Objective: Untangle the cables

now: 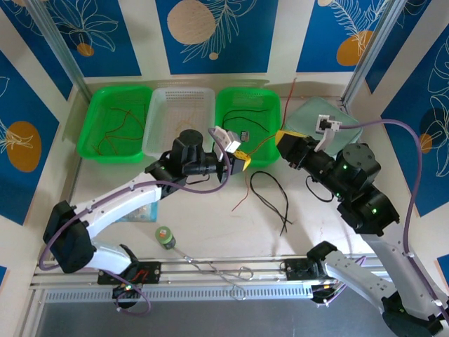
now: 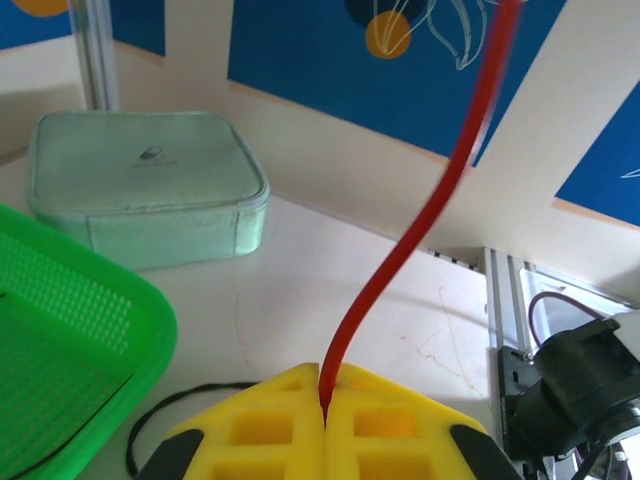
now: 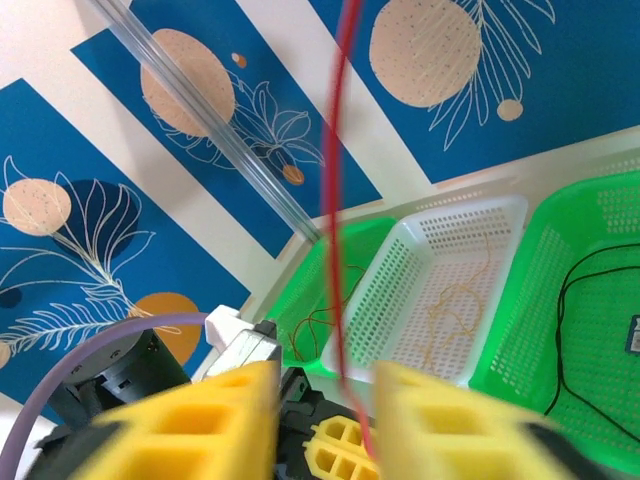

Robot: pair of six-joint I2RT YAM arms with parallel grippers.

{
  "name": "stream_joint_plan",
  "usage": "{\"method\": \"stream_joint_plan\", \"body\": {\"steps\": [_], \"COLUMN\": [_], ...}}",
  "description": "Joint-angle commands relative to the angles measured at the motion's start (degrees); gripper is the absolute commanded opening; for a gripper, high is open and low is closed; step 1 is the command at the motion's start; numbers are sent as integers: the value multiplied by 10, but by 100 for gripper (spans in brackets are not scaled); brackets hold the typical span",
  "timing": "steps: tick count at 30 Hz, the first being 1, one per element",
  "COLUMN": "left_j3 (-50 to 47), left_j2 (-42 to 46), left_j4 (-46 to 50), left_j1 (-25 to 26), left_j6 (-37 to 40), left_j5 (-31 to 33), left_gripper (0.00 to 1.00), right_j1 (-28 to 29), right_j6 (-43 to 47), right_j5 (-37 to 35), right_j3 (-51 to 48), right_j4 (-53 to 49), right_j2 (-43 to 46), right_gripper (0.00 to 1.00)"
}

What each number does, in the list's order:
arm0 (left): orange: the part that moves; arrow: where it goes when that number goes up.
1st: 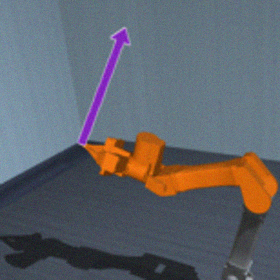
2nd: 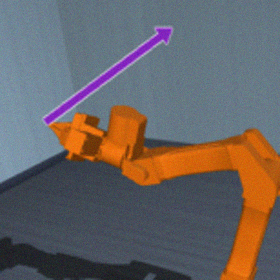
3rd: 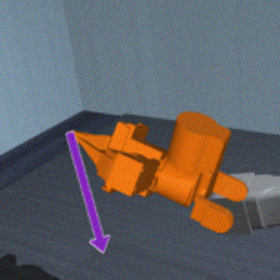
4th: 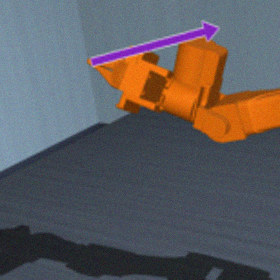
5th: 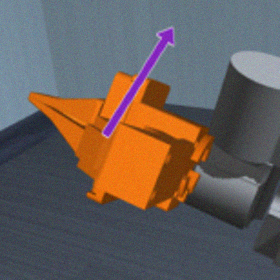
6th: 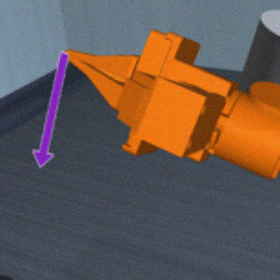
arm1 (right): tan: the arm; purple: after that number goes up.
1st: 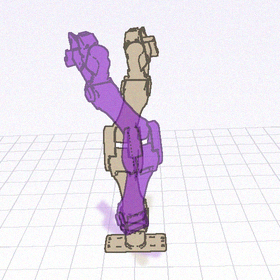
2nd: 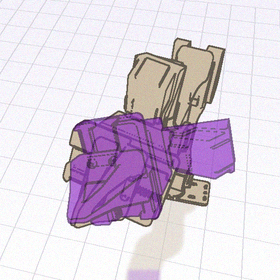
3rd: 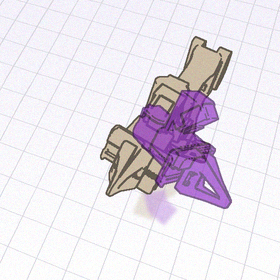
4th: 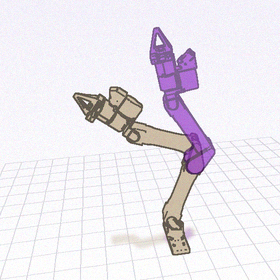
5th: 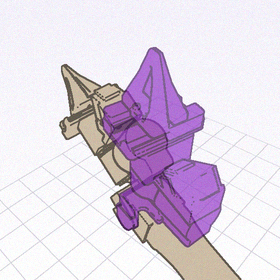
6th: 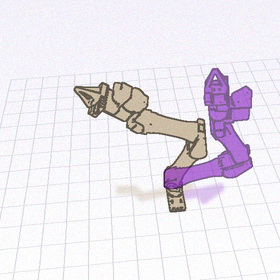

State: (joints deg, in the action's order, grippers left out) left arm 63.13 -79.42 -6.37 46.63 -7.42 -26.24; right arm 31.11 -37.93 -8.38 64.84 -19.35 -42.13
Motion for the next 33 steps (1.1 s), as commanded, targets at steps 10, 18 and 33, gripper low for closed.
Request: {"method": "stream_joint_plan", "body": {"steps": [10, 18, 33], "left_j3": [91, 189, 302], "left_j2": [90, 86, -81], "left_j4": [170, 213, 20], "left_j1": [-58, -186, -425], "left_j6": [92, 165, 151], "left_j5": [236, 323, 349], "left_gripper": [0, 0, 0], "right_j1": [-6, -23, -110], "right_j6": [22, 26, 22], "right_j5": [-39, -45, 17], "right_j3": [-22, -24, -7], "right_j4": [-22, -29, -21], "right_j2": [50, 53, -3], "right_gripper": [72, 73, 73]}}
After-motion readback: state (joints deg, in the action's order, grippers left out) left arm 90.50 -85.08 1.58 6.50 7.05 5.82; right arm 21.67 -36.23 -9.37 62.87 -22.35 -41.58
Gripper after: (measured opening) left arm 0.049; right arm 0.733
